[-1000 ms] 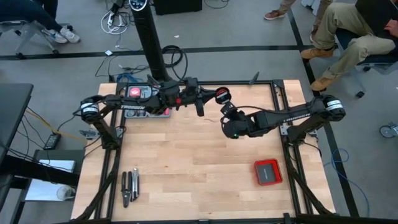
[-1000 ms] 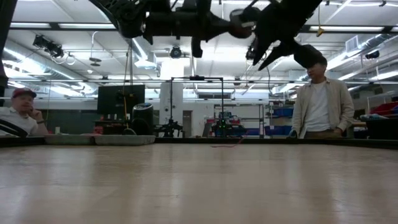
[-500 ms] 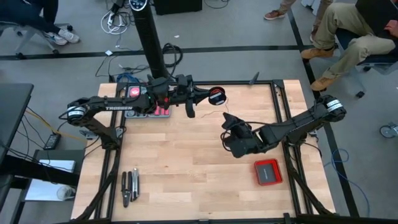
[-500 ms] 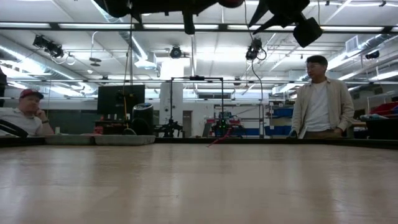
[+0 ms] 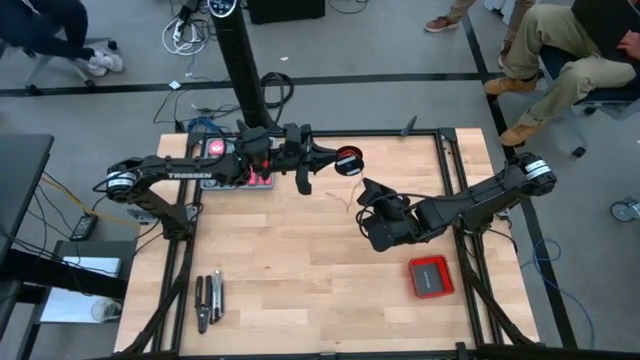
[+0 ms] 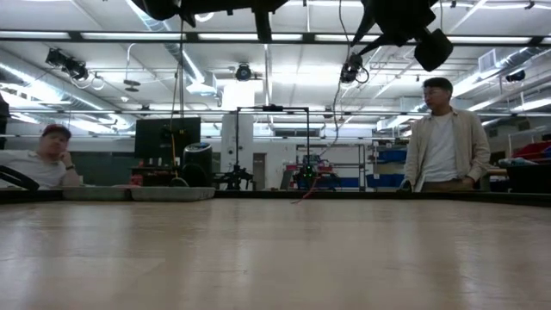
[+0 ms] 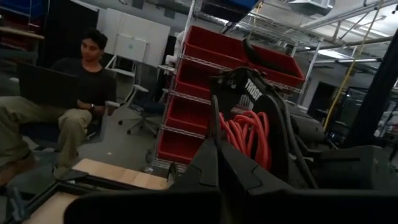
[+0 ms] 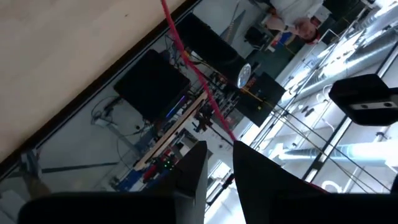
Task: Coil cords
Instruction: Coil the red wire onto the spool
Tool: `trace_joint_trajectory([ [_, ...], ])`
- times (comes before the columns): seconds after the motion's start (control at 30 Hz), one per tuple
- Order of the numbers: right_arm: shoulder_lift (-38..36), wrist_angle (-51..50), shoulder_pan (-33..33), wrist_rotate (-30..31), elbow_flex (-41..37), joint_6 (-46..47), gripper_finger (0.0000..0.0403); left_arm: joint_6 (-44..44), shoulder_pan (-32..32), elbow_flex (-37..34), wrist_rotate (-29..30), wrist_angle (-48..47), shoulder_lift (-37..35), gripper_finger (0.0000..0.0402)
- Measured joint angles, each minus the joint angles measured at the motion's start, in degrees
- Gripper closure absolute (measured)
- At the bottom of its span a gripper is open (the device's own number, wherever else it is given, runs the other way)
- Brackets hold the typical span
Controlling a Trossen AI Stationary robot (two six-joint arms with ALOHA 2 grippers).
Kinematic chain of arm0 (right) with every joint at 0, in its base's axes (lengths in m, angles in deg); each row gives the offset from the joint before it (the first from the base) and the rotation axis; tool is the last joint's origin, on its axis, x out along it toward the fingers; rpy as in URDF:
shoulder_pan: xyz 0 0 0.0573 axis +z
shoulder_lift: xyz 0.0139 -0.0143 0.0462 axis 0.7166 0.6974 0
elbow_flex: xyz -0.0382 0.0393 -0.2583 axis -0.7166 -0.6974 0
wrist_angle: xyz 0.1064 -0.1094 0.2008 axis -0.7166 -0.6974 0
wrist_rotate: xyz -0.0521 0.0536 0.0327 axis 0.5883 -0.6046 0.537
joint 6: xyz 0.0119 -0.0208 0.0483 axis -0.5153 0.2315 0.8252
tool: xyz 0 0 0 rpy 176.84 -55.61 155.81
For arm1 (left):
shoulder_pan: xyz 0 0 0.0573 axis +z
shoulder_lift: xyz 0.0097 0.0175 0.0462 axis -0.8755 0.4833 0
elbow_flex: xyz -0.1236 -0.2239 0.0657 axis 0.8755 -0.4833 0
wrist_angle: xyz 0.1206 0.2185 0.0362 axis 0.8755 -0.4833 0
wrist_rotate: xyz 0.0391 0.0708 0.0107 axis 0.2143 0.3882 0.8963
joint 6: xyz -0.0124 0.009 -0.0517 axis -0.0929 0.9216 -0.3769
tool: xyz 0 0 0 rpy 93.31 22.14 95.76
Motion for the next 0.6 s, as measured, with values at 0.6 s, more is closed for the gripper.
trace_joint_trajectory([
  [0.6,0.00,0.35,-1.92,-3.03,0.01,-5.14,0.0330,-1.51,-0.79,-0.02,-1.40,0.85,-0.14,0.0401],
])
